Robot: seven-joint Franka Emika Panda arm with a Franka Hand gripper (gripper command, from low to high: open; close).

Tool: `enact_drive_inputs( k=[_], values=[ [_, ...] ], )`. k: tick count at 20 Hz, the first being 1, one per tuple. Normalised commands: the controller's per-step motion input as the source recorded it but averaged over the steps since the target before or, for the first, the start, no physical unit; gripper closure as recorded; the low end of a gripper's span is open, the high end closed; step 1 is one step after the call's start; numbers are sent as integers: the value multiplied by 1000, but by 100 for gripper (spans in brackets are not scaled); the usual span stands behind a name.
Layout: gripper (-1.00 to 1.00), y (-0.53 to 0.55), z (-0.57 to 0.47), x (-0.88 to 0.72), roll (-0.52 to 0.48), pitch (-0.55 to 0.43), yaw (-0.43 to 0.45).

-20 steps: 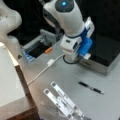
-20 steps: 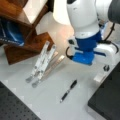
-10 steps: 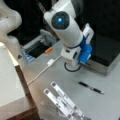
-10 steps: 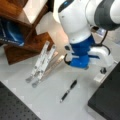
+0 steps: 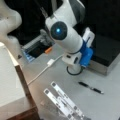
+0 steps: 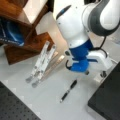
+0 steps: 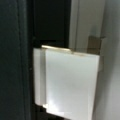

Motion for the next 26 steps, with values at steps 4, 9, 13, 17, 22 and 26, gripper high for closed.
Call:
enact_drive_inputs(
  k=[4, 9, 13, 17, 22, 26],
  values=[
    [-100, -85, -116, -23, 346, -27, -57],
    [-100, -83, -172, -108, 320, -8, -44],
    [-100, -56, -201, -122, 330, -32, -47],
    [-100, -41, -179, -106, 334, 0, -71],
    [-100, -54, -140, -47, 346, -34, -75],
    [-100, -81, -148, -12, 361, -93, -40]
  ],
)
